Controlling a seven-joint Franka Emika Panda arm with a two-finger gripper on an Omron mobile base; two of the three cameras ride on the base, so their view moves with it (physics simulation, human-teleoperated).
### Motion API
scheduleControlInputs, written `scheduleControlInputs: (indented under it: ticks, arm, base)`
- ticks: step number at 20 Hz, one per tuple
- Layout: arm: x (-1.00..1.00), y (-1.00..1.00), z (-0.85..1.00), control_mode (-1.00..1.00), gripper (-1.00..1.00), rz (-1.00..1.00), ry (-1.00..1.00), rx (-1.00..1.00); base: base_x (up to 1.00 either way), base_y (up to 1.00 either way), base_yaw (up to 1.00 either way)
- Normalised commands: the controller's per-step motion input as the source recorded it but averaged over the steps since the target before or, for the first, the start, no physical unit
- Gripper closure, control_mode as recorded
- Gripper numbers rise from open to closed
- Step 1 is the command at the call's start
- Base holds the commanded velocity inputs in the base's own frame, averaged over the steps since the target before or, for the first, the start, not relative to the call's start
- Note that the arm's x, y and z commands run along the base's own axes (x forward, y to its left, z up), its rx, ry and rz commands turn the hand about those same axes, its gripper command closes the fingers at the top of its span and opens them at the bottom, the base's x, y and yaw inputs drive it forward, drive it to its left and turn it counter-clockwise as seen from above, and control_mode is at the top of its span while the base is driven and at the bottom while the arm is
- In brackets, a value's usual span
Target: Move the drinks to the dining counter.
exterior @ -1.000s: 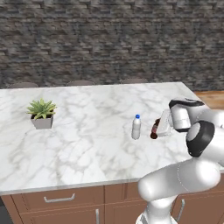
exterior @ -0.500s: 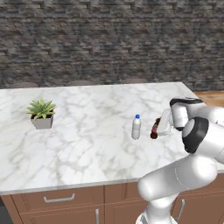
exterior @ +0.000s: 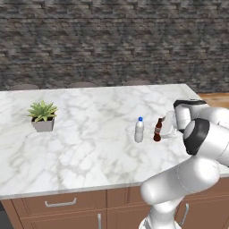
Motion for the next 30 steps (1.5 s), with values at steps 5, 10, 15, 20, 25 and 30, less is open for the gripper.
scheduleControlInputs:
  ticks: [5, 10, 15, 20, 25, 30]
  arm:
    - [0.0, 0.01, 0.03, -1.0, -1.0, 0.0, -0.04, 0.0]
    - [0.0, 0.0, 0.15, -1.0, -1.0, -0.01, -0.08, 0.0]
    - [0.0, -0.06, 0.31, -1.0, -1.0, -0.04, -0.11, 0.0]
    - [-0.01, -0.01, 0.48, -1.0, -1.0, -0.03, -0.11, 0.0]
    - [-0.23, 0.0, 0.65, -1.0, -1.0, 0.0, -0.18, 0.0]
    - [-0.48, 0.0, 0.75, -1.0, -1.0, 0.0, -0.28, -0.01]
  base:
    - [0.0, 0.0, 0.0]
    - [0.0, 0.0, 0.0]
    - [0.0, 0.0, 0.0]
    - [0.0, 0.0, 0.0]
    - [0.0, 0.0, 0.0]
    - [0.0, 0.0, 0.0]
